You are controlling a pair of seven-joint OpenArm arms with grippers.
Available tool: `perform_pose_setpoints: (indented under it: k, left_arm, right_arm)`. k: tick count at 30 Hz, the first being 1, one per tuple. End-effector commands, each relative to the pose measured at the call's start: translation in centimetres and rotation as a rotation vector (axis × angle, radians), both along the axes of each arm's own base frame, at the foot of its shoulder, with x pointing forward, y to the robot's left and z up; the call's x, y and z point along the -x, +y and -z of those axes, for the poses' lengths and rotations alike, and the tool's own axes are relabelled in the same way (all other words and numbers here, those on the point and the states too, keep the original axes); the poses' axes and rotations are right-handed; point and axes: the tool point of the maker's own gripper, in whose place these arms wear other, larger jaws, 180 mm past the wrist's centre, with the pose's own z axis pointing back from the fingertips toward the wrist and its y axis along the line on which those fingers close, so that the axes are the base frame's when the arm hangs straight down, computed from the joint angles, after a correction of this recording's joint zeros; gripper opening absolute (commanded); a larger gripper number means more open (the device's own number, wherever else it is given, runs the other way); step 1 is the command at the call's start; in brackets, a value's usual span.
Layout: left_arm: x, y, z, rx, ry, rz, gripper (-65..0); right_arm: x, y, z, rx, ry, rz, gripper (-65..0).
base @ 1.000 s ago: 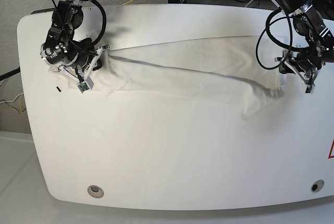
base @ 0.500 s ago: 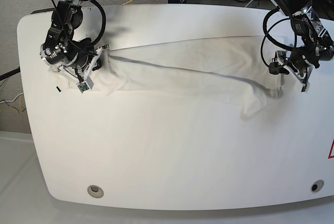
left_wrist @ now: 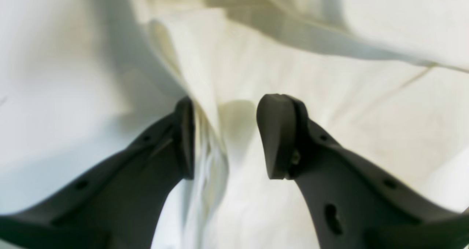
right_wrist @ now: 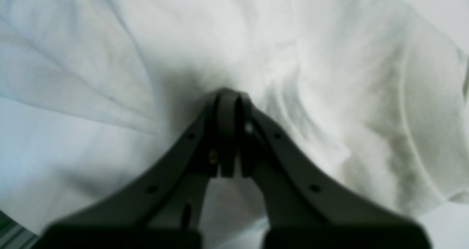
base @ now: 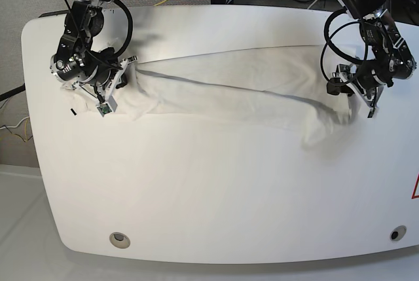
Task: Fold the T-shirt properly
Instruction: 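Close the left gripper on the strip's end fabric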
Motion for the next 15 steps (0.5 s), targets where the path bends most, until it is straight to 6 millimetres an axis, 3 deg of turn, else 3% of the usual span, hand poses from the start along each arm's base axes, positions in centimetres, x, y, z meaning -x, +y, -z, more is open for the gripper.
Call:
perform_pose_setpoints:
  k: [1, 12, 15]
  left_arm:
    - [0.5, -1.3, 0.8, 0.002, 0.037, 0.022, -39.3]
    - [0.5, -5.2, 1.7, 0.044, 0.015, 0.096, -40.3]
    - [0.5, -5.2, 1.7, 0.045, 0.012, 0.094, -50.1]
  right_arm:
    - [-0.6, -0.5, -0.6, 0.016, -0.022, 0.001, -64.4]
    - [-0.6, -0.5, -0.7, 0.016, -0.023, 0.0, -64.4]
    - [-0.6, -0.5, -0.7, 0.016, -0.023, 0.0, -64.4]
